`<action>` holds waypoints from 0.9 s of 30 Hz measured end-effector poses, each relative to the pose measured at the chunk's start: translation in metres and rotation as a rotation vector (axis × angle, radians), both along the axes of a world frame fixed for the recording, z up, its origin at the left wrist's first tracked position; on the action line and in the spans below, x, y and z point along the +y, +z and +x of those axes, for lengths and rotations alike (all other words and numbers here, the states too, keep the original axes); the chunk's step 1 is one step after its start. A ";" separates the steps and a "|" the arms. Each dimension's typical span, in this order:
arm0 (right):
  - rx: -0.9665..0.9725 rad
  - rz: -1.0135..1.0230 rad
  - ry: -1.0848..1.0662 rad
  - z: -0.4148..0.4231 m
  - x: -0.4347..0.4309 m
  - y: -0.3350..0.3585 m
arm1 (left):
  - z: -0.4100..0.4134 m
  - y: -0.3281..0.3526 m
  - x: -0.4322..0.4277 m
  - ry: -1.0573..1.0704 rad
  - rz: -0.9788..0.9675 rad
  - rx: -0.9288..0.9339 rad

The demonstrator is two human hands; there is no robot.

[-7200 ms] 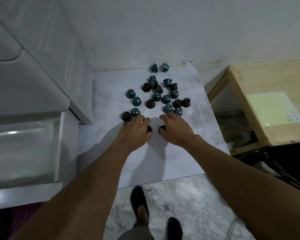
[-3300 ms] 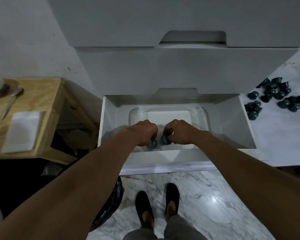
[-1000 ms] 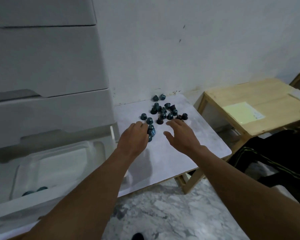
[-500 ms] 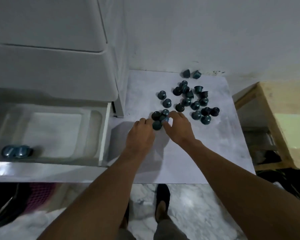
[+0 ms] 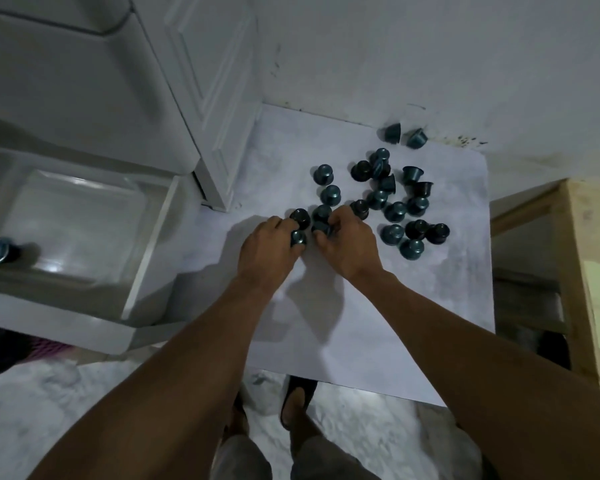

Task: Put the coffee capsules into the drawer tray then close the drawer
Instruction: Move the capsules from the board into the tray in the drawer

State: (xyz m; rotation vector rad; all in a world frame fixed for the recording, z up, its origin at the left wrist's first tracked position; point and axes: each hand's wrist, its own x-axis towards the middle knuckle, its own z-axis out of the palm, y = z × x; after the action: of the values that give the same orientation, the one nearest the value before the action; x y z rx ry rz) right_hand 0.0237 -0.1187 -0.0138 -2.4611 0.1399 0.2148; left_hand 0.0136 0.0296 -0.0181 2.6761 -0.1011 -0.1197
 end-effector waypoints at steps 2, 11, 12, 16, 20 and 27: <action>-0.007 0.012 -0.011 0.000 -0.008 -0.002 | 0.001 0.000 -0.004 0.009 -0.002 0.006; -0.073 0.031 0.000 -0.003 -0.026 0.012 | -0.007 0.028 -0.017 0.035 -0.100 0.005; -0.085 0.031 0.009 -0.003 -0.027 0.014 | -0.009 0.031 -0.015 0.022 -0.117 -0.016; -0.109 0.023 0.051 -0.005 -0.029 0.031 | -0.016 0.046 -0.009 0.010 -0.198 -0.113; -0.152 -0.018 0.057 -0.017 -0.027 0.052 | -0.023 0.067 -0.001 -0.061 -0.193 -0.109; -0.215 -0.077 0.010 -0.051 -0.012 0.102 | -0.033 0.105 0.024 -0.193 -0.225 -0.156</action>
State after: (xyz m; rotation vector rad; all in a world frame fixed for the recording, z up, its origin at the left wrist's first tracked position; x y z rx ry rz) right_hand -0.0275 -0.1308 0.0886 -2.5427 0.0439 -0.0524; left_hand -0.0191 0.0541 0.0864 2.4431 -0.3981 0.0387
